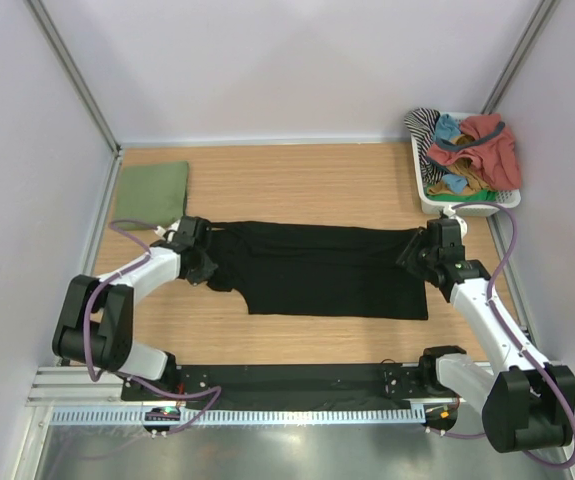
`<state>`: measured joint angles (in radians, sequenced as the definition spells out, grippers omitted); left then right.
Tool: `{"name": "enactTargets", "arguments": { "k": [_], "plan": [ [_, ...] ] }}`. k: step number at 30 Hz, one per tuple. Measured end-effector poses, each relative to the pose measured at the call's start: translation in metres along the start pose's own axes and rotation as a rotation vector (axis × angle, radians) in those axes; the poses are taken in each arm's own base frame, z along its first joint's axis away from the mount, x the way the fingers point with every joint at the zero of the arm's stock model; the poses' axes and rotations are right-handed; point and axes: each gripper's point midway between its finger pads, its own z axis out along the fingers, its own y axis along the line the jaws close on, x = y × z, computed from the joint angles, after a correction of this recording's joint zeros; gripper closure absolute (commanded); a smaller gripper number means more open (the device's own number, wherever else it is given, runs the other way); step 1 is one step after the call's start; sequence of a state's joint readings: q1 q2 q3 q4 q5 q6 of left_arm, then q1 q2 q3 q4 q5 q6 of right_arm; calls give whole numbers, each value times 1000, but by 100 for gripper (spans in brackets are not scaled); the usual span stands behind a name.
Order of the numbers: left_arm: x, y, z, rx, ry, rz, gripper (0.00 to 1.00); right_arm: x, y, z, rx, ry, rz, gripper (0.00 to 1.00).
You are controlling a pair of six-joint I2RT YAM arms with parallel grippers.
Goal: Fold and stack the tank tops
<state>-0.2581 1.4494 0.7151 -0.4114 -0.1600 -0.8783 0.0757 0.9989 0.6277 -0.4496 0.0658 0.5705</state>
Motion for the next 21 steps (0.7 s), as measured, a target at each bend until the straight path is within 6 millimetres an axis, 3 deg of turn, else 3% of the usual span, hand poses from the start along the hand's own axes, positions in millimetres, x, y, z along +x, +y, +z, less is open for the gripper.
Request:
{"name": "enactTargets", "arguments": {
  "k": [4, 7, 13, 21],
  "plan": [
    [-5, 3, -1, -22, -3, 23, 100, -1, 1, -2, -7, -6, 1, 53],
    [-11, 11, -12, -86, 3, 64, 100, -2, 3, -2, -16, -5, 3, 53],
    [-73, 0, -51, -186, -185, 100, 100, -4, 14, 0, -47, 27, 7, 53],
    [-85, 59, -63, -494, -265, 108, 100, -12, 26, 1, -75, 40, 9, 54]
  ]
}}
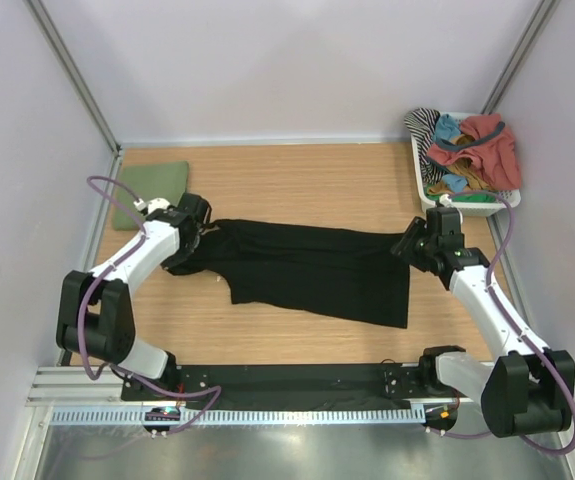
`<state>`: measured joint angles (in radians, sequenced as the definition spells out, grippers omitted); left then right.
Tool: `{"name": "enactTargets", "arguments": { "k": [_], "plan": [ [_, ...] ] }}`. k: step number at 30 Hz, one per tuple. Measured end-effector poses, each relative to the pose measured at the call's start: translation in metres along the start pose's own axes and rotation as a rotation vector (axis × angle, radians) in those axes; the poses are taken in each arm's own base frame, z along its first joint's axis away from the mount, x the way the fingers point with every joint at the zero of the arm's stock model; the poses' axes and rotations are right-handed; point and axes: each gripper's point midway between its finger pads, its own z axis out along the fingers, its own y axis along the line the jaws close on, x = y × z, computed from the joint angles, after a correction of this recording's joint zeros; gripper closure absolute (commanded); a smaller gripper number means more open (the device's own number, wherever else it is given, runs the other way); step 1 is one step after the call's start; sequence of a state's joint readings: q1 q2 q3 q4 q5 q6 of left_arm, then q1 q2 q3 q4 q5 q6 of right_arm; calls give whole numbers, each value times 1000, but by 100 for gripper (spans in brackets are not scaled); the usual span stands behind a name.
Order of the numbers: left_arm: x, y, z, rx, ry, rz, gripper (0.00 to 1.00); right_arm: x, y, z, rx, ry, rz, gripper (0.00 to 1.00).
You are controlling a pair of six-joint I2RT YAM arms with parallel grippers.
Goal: Fold and stack the tank tops
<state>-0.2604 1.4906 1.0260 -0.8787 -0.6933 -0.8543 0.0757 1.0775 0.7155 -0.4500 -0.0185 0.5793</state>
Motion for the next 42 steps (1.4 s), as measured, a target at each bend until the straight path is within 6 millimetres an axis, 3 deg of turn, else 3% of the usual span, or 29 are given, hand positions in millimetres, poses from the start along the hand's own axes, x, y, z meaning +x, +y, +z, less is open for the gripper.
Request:
{"name": "enactTargets", "arguments": {
  "k": [4, 6, 7, 8, 9, 11, 13, 17, 23, 26, 29, 37, 42],
  "plan": [
    [0, 21, 3, -106, -23, 10, 98, -2, 2, -4, -11, -13, 2, 52],
    [-2, 25, 2, -121, -36, 4, 89, -3, 4, -6, -20, -21, 6, 48],
    [-1, 25, 2, -122, -38, 1, 83, -2, 4, -7, -27, -19, 10, 46],
    [0, 27, 2, -119, -41, -3, 59, 0, 4, -7, -31, -13, 14, 45],
    [2, 28, 2, -118, -41, 1, 51, 4, 3, -6, -31, -5, 18, 43],
    [7, 32, 3, -113, -41, -2, 38, 14, -2, -4, -19, 23, 28, 40],
    [10, 35, 1, -101, -41, -9, 33, 23, -10, -5, 10, 51, 38, 37],
    [0, 37, -11, -49, -78, -69, 16, 29, -24, -13, 84, 54, 60, 37],
    [-11, 32, -37, 121, -118, -184, 19, 41, -49, -28, 225, 85, 114, 45],
    [3, 20, -49, 273, -89, -204, 19, 52, -55, -36, 255, 115, 137, 52],
    [22, 4, -58, 390, -36, -185, 19, 65, -54, -40, 241, 141, 155, 52],
    [59, -36, -76, 549, 55, -60, 19, 148, -61, -42, 252, 323, 87, 50],
    [76, -46, -79, 586, 79, -11, 19, 155, -59, -48, 257, 306, 64, 52]
  ]
}}
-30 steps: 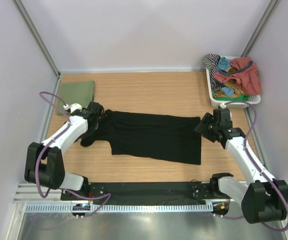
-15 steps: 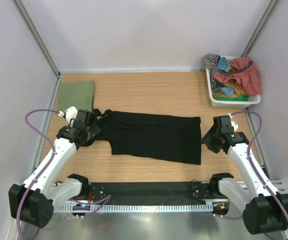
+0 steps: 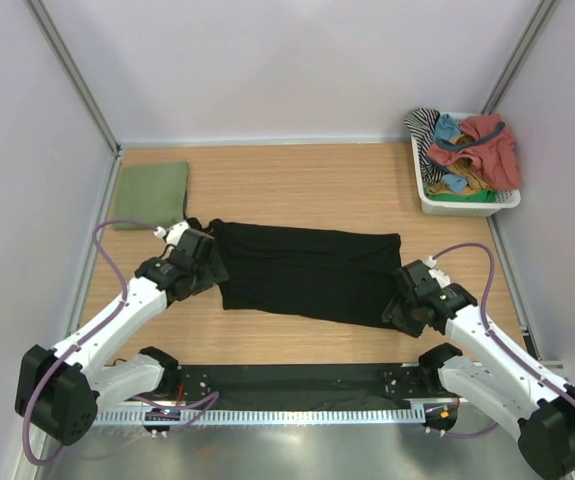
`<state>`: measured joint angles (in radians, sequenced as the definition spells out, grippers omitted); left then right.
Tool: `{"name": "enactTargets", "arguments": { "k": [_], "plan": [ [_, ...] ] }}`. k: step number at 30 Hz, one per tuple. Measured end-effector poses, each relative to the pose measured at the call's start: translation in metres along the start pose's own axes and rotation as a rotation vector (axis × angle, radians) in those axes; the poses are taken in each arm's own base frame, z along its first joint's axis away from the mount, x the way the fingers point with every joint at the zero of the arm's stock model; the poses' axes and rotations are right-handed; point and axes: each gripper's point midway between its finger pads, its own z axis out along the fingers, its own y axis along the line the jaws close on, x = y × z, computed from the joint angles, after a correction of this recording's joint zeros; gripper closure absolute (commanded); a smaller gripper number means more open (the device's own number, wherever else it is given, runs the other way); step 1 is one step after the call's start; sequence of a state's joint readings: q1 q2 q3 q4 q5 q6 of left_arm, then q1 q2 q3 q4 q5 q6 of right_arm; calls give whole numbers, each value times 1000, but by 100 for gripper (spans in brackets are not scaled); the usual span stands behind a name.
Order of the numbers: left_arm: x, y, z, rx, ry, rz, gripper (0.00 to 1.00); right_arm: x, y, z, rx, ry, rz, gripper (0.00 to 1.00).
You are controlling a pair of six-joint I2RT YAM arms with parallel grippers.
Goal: Fold and stack the tank tops
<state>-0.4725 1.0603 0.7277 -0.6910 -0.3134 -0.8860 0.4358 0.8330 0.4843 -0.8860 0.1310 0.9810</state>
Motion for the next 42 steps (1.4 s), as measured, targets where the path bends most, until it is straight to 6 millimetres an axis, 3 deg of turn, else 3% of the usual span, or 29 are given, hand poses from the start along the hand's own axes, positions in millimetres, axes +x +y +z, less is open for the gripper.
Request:
{"name": "enactTargets", "arguments": {
  "k": [19, 21, 22, 25, 29, 34, 42],
  "plan": [
    [31, -18, 11, 43, 74, 83, 20, -7, -11, 13, 125, -62, 83, 55],
    [33, -19, 13, 41, 85, 88, 20, -6, -12, 17, 134, -57, 88, 60],
    [35, -19, 13, 41, 90, 92, 22, -4, -13, 20, 143, -52, 90, 68],
    [38, -20, 15, 39, 106, 100, 25, -3, -16, 23, 160, -49, 94, 72],
    [40, -23, 15, 54, 114, 103, 32, -3, -15, 24, 158, -50, 99, 90],
    [42, -26, 16, 71, 119, 102, 46, -4, -13, 23, 147, -56, 108, 91],
    [62, -21, 20, 76, 176, 122, 45, -4, -13, 23, 142, -61, 108, 91]
  ]
}}
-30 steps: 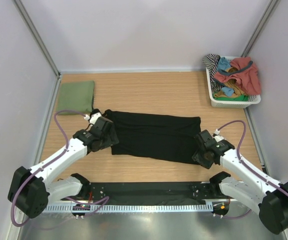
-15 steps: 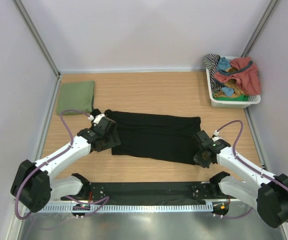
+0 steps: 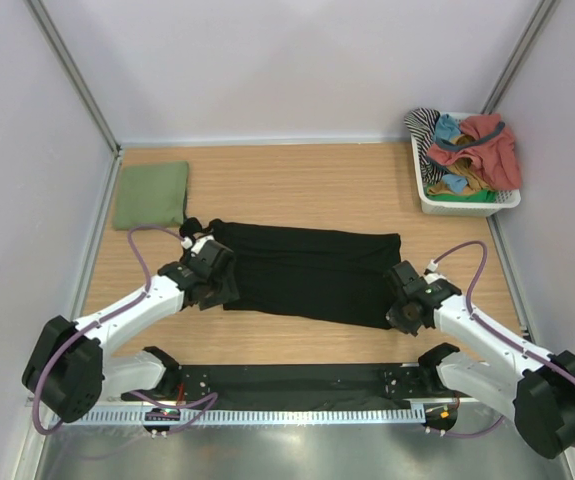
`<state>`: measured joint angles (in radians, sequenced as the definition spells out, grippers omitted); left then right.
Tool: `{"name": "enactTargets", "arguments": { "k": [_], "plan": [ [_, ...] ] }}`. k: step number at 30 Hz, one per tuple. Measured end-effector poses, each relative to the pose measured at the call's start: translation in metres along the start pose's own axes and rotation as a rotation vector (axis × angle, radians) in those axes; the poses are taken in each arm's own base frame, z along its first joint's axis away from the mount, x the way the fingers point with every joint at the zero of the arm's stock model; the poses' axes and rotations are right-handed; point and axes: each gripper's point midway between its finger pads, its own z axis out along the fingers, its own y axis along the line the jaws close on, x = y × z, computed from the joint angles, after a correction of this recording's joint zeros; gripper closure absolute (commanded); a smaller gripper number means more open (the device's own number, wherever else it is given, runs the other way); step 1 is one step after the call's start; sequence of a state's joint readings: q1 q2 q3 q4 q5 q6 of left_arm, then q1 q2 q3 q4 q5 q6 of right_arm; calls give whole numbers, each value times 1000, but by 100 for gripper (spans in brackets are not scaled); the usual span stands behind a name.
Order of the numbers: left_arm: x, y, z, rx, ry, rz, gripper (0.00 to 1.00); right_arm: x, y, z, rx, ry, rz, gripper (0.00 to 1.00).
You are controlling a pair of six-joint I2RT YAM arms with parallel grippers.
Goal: Fold and stack the tank tops
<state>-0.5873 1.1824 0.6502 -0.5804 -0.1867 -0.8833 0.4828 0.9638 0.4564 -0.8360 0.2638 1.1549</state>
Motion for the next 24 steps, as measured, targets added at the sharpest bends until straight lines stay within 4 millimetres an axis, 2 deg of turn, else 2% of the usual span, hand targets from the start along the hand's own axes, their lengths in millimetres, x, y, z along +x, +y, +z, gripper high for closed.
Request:
{"name": "enactTargets", "arguments": {
  "k": [6, 10, 13, 17, 19, 20, 21, 24],
  "plan": [
    [10, 8, 4, -27, 32, 4, 47, 0, 1, 0, -4, -2, 1, 91],
    [15, 11, 10, -49, 55, 7, 52, 0, 1, 0, -5, -1, 1, 91],
    [17, 10, 15, -54, 70, 8, 61, 0, 1, 0, -5, -1, 1, 91],
    [22, 11, 22, -63, 90, 10, 62, -1, 1, -1, -10, -4, 3, 91],
    [20, 8, 23, -52, 82, 6, 74, -1, 2, -2, -17, -7, 5, 91],
    [20, 7, 25, -49, 80, 4, 89, -1, 2, -2, -18, -7, 5, 91],
    [19, 6, 26, -46, 77, 2, 97, -1, 2, -3, -19, -7, 5, 91],
    [17, 0, 28, -28, 71, -2, 100, -1, 1, -3, -18, -7, 5, 91]
  ]
}}
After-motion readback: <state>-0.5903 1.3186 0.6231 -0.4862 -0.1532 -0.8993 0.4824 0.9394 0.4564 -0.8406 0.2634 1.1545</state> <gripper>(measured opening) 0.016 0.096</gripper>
